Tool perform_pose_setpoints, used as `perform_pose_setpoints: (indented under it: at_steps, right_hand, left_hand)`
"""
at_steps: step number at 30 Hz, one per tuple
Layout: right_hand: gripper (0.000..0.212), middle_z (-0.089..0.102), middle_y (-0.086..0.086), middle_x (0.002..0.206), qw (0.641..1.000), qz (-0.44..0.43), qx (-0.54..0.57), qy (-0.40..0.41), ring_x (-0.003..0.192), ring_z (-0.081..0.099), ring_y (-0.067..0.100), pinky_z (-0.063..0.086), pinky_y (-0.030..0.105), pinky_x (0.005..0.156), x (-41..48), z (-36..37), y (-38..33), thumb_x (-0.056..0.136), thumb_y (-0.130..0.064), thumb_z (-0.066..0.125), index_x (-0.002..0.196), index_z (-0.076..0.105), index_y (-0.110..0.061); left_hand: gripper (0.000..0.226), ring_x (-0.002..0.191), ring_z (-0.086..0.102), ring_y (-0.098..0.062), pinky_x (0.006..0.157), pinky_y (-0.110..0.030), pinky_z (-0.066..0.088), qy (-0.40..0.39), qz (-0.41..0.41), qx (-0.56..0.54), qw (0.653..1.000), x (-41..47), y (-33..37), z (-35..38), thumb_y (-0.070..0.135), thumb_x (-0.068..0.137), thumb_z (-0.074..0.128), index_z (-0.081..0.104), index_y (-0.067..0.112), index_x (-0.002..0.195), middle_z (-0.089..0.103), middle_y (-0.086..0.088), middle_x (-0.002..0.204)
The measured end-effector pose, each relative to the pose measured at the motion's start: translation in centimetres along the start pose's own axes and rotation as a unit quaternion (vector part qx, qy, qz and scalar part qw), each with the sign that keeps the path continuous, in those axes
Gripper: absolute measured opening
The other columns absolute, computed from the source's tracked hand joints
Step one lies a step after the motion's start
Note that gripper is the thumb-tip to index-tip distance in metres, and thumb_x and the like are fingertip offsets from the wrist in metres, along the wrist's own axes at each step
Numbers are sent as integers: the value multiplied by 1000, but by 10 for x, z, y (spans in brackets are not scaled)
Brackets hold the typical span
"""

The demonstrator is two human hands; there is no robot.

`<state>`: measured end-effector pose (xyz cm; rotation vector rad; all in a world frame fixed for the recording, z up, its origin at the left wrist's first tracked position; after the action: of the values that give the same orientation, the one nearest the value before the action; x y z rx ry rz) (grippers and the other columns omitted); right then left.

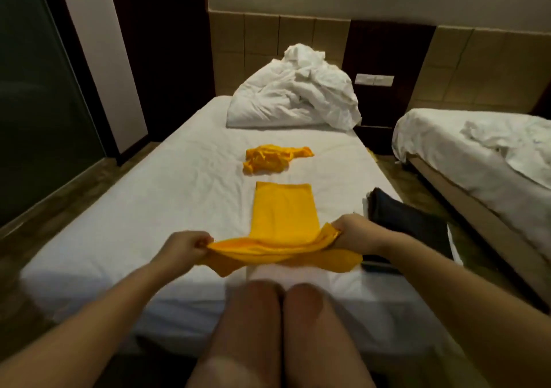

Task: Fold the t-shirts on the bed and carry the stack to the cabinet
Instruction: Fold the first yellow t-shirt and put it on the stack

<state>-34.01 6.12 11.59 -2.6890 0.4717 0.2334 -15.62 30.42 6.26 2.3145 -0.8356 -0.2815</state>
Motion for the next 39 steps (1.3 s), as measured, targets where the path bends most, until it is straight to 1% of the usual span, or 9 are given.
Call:
perform_pose_setpoints:
  at_steps: [4,7,13,20,24,30,33,36,39]
  right_hand:
    - [30,55,0,74,999,26,15,16,83,55,21,37,27,64,-32,60,14,84,-30,68,60,49,-29]
    - [13,62,3,82,997,-21,-15,73,89,58,21,27,24,64,-55,82,14,84,-21,66,72,61,-18]
    - [8,67,1,79,994,-88,-11,67,75,64,23,43,31,61,-88,128,17,75,-27,66,75,71,-21]
    - [58,61,-7,118,994,-107,8,-7,105,57,10,44,27,91,-90,143,-6,73,-68,49,111,68,-28]
    - [52,50,-3,138,993,-115,6,-20,126,44,14,32,26,101,-54,150,-48,87,-49,57,132,53,-23]
    - [68,21,4,156,993,-96,-34,-60,141,24,22,21,29,112,-20,200,-70,93,-48,47,148,24,-16]
    - [61,20,4,156,989,-110,-75,-66,140,26,22,21,33,112,-23,207,-72,98,-45,36,149,20,-17]
    - [53,35,3,150,989,-108,-80,-66,134,36,22,21,38,110,-28,206,-70,99,-42,34,146,28,-18]
    - [51,42,5,146,987,-118,-96,-47,132,38,24,22,36,110,-34,208,-70,97,-40,39,143,34,-18]
  left_hand:
    - [17,90,66,-25,81,-34,48,19,-13,-30,999,-45,-25,39,13,72,75,73,5,87,71,-15,90]
    - [21,96,65,-23,80,-27,42,65,-5,-24,998,-59,-35,46,6,74,75,73,3,95,71,-14,100]
    - [10,86,61,-16,70,-27,38,-8,9,-17,1000,-78,-53,83,4,78,72,73,4,88,70,-15,91]
    - [13,77,56,-1,71,-33,45,21,32,-69,997,-86,-54,88,24,71,58,64,24,82,69,-15,83]
    - [11,89,63,-28,77,-33,45,42,-16,-51,998,-79,-70,93,5,80,68,71,4,90,68,-18,96]
    - [8,107,59,-32,90,-37,45,42,-37,-52,997,-75,-81,91,-1,80,66,69,0,87,64,-20,114]
    - [14,106,61,-32,86,-26,39,73,84,-16,994,-64,-28,66,9,77,65,69,-3,82,62,-25,116]
    - [22,102,62,-33,82,-29,45,-50,314,85,944,-62,60,85,16,74,54,70,4,83,62,-25,116]
    - [47,117,54,-29,91,-36,46,-175,328,139,918,-63,87,120,18,74,45,62,13,117,52,-11,135]
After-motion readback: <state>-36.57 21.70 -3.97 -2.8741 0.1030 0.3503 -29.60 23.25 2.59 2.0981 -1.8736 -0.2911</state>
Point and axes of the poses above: each hand's wrist, its own x-axis towards the middle knuckle, its own z-axis out of the palm, y = z × x, the point moved 8 cm from there along x, towards the middle knuckle
